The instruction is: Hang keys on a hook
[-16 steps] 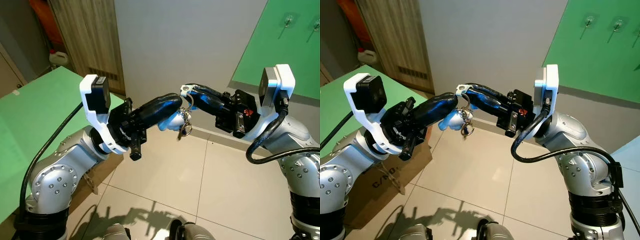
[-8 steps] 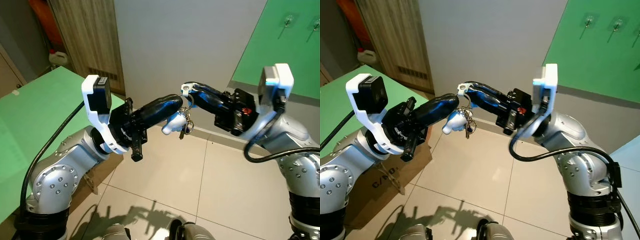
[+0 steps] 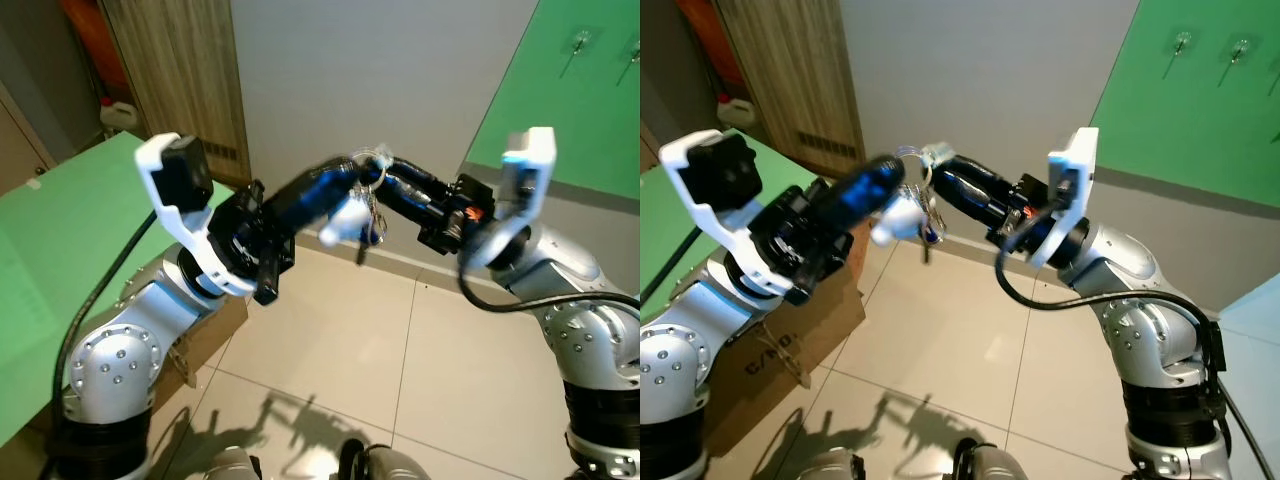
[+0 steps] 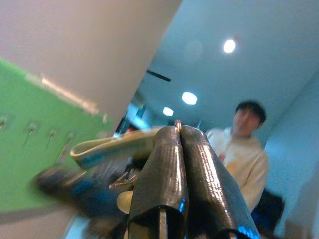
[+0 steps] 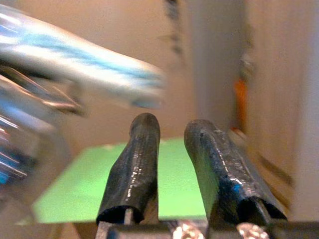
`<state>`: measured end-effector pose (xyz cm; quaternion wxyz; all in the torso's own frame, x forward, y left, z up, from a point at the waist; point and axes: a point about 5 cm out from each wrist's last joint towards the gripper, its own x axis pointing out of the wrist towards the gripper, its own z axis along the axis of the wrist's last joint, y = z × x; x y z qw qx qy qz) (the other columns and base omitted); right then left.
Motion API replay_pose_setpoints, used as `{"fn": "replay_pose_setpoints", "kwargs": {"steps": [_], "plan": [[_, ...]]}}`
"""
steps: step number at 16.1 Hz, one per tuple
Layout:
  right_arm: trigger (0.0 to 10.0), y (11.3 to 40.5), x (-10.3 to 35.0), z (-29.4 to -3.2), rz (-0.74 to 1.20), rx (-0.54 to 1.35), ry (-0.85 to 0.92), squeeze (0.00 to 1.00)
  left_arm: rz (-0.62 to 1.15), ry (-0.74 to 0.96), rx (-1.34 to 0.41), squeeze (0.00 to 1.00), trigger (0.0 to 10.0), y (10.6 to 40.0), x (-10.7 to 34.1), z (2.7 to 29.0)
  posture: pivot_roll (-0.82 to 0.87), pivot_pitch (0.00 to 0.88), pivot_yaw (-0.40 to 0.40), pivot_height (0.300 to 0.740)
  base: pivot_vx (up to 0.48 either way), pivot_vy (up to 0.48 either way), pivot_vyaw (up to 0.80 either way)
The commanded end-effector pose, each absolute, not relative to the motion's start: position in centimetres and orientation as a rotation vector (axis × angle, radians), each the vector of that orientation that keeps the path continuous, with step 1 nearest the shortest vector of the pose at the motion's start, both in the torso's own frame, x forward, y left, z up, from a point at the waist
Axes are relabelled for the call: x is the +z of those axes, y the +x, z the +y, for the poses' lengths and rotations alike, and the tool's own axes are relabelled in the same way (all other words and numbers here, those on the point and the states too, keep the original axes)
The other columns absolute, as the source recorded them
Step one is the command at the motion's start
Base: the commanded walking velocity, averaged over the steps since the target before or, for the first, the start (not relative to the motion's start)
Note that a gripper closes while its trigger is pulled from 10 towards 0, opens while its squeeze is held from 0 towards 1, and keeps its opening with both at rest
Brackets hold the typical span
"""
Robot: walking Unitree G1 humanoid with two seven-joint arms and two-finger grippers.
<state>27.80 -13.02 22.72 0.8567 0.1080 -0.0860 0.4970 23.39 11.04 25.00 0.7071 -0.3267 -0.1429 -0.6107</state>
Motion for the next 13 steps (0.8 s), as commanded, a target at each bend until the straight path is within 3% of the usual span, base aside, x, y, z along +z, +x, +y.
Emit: {"fn": "replay_pose_setpoints", "kwargs": {"steps": [1,4,9,10,11,13], "plan": [[10.0,29.0,21.2,-14.2,-0.1,0.895,0.17,0.02,-0.369,-0.745,-1.366,0.0,0.0,22.9,25.9,11.1,0.04,0.116,-0.066,0.74,0.0,0.0,0.0],[10.0,30.9,17.3,-17.5,0.069,0.588,0.103,0.0,-0.352,-0.737,-1.33,0.0,0.0,23.1,25.7,11.0,0.04,0.117,-0.066,0.74,0.0,0.0,0.0],[10.0,28.9,9.6,-19.4,0.304,0.454,0.044,0.0,-0.345,-0.629,-1.117,0.0,0.0,25.0,25.2,11.3,0.04,0.118,-0.068,0.74,0.0,0.0,0.0],[10.0,28.2,7.6,-19.0,0.361,0.41,0.068,0.0,-0.337,-0.587,-0.996,0.0,2.8,26.1,24.6,11.3,0.04,0.115,-0.068,0.74,0.0,0.0,0.0],[10.0,27.5,5.9,-17.2,0.382,0.382,0.124,0.0,-0.328,-0.609,-0.864,0.0,10.0,27.2,23.2,11.3,0.03,0.11,-0.067,0.74,0.0,0.0,0.0],[10.0,26.8,4.7,-15.2,0.409,0.383,0.18,0.0,-0.309,-0.668,-0.757,0.0,10.0,27.7,21.7,10.9,0.03,0.105,-0.062,0.74,0.0,0.0,-0.4]]}}
